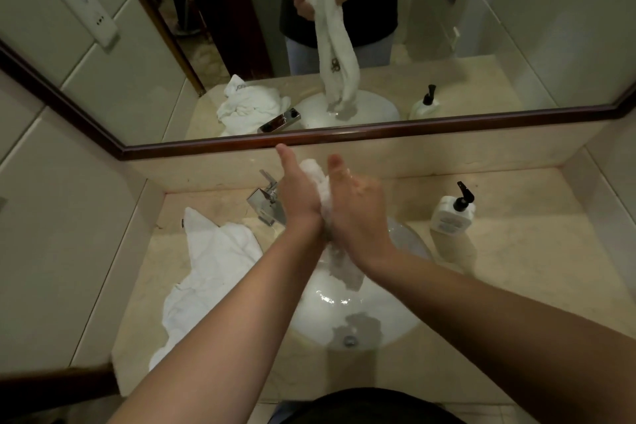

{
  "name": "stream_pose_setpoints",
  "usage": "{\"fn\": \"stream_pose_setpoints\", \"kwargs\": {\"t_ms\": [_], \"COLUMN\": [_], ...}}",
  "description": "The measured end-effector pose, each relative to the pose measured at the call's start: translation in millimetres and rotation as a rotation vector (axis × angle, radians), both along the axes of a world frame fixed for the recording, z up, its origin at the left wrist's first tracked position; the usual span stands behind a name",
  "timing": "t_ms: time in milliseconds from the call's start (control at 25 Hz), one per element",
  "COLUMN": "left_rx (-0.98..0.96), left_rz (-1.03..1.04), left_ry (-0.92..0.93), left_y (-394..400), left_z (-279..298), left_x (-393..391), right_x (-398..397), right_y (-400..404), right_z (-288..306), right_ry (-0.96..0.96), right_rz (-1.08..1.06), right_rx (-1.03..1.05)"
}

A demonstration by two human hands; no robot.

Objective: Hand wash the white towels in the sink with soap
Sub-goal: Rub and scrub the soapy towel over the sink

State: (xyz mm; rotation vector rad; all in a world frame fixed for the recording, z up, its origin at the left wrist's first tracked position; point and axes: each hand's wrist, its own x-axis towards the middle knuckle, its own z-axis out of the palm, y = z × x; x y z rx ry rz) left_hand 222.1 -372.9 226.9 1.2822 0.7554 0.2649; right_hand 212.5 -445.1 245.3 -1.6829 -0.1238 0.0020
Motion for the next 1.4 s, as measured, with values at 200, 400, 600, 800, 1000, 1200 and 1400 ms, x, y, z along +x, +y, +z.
{"fn": "stream_pose_setpoints", "kwargs": {"t_ms": [200, 400, 600, 800, 1000, 1200, 1400], "left_rx": [0.028, 0.139, 0.057, 0.006, -0.085, -0.107, -0.033], "left_rz": [-0.031, -0.204, -0.064, -0.031, -0.133, 0.125, 0.055], "left_ry": [-0.042, -0.063, 0.011, 0.039, 0.002, -0.045, -0.033], "left_y": [-11, -14, -10, -11, -25, -13, -17], "left_z": [12, 4, 8, 26, 23, 24, 26], "left_x": [-3, -10, -1, -2, -14, -9, -16], "right_x": [7, 20, 2, -1, 20, -6, 0], "right_y": [1, -7, -4, -3, -9, 1, -1], "right_z": [7, 4, 5, 9, 19, 4, 4], "right_ry": [0.049, 0.075, 0.017, 0.027, 0.031, 0.035, 0.042], "right_rz": [-0.103, -0.119, -0.033, -0.093, -0.181, -0.060, -0.134], "right_rx": [0.056, 0.060, 0.043, 0.067, 0.104, 0.090, 0.086]}}
